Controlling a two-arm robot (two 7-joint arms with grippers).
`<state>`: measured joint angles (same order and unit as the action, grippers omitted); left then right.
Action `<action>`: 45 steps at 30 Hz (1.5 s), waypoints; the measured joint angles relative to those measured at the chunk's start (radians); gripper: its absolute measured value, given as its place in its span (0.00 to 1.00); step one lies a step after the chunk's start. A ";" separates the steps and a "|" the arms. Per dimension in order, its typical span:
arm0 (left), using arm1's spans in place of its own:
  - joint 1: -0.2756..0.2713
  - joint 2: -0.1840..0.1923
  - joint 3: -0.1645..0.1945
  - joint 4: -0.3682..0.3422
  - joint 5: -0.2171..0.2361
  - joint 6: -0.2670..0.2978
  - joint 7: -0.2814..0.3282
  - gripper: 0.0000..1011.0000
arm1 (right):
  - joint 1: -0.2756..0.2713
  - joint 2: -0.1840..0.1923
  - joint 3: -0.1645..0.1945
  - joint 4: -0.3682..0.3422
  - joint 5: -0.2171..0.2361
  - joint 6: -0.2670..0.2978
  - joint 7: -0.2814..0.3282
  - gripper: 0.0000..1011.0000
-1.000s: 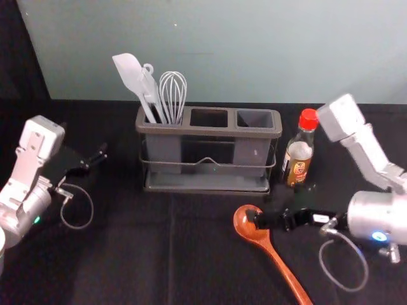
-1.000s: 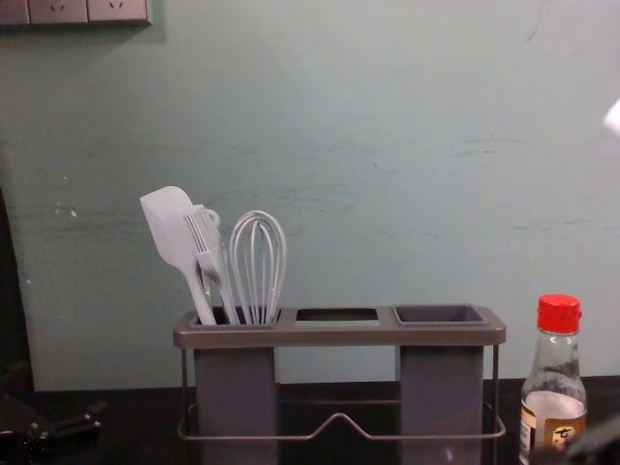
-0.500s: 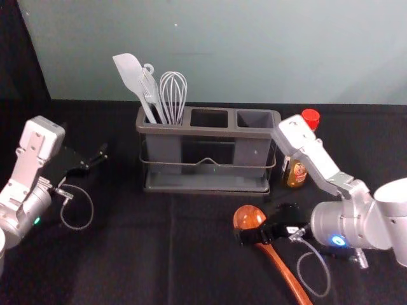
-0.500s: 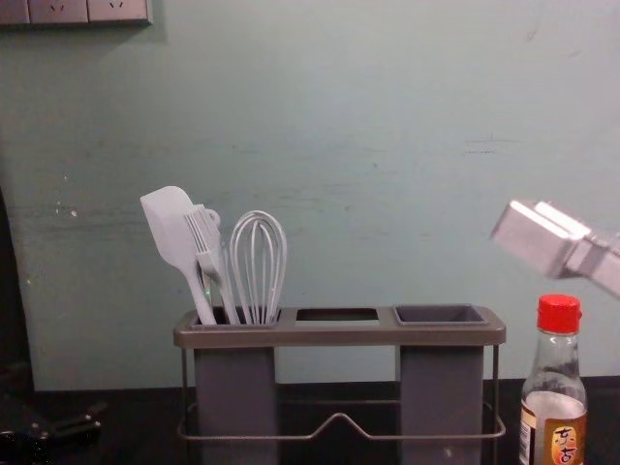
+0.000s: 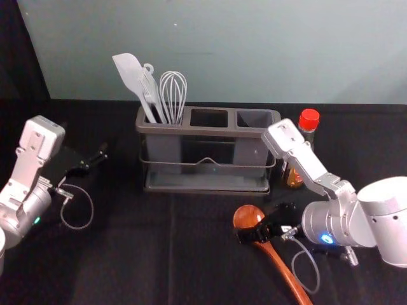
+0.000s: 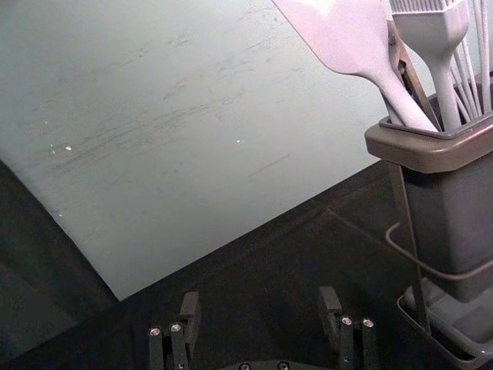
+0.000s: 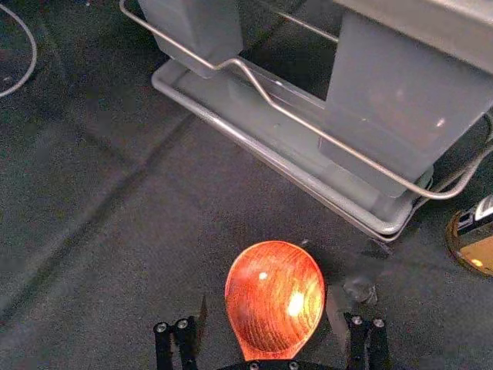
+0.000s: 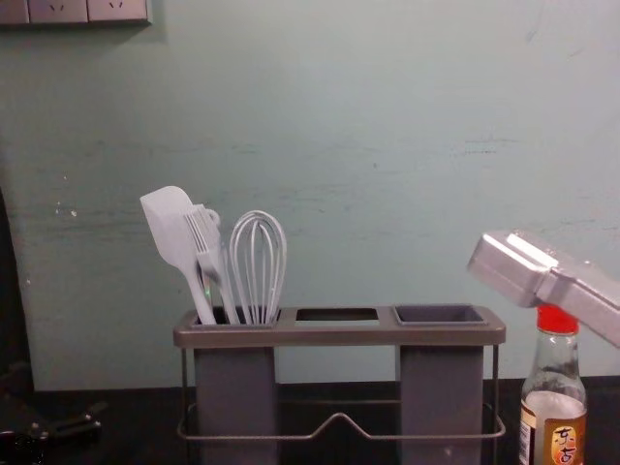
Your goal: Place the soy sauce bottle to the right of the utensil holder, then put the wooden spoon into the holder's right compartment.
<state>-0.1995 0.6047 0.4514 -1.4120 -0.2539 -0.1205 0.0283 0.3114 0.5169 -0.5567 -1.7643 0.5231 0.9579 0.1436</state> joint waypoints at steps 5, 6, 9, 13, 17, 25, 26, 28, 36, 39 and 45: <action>0.000 0.000 0.000 0.000 0.000 0.000 0.000 0.99 | 0.005 -0.014 -0.006 0.018 -0.020 -0.004 0.006 0.99; 0.000 0.000 0.000 0.000 0.000 0.000 0.000 0.99 | 0.006 -0.017 -0.006 0.020 -0.023 -0.005 0.005 0.99; 0.000 0.000 0.000 0.000 0.000 0.000 0.000 0.99 | 0.008 -0.027 -0.005 0.029 -0.032 -0.005 0.005 0.99; 0.000 0.000 0.000 0.000 0.000 0.000 0.000 0.99 | 0.013 -0.039 -0.007 0.046 -0.045 -0.005 0.006 0.99; 0.000 0.000 0.000 0.000 0.000 0.000 0.000 0.99 | 0.016 -0.050 -0.007 0.059 -0.055 -0.006 0.009 0.99; 0.000 0.000 0.000 0.000 0.000 0.000 0.000 0.99 | 0.021 -0.064 -0.007 0.084 -0.073 -0.013 0.027 0.99; 0.000 0.000 0.000 0.000 0.000 0.000 0.000 0.99 | 0.023 -0.067 -0.006 0.089 -0.076 -0.014 0.030 0.99; 0.000 0.000 0.000 0.000 0.000 0.000 0.000 0.99 | 0.024 -0.069 -0.006 0.094 -0.080 -0.015 0.032 0.99; 0.000 0.000 0.000 0.000 0.000 0.000 0.000 0.99 | 0.033 -0.077 -0.009 0.111 -0.107 -0.022 0.038 0.99; 0.000 0.000 0.000 0.000 0.000 0.000 0.000 0.99 | 0.033 -0.077 -0.009 0.111 -0.106 -0.022 0.038 0.99; 0.000 0.000 0.000 0.000 0.000 0.000 0.000 0.99 | 0.031 -0.076 -0.008 0.109 -0.105 -0.022 0.038 0.99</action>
<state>-0.1995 0.6047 0.4514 -1.4120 -0.2539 -0.1205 0.0283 0.3429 0.4407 -0.5648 -1.6550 0.4181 0.9363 0.1819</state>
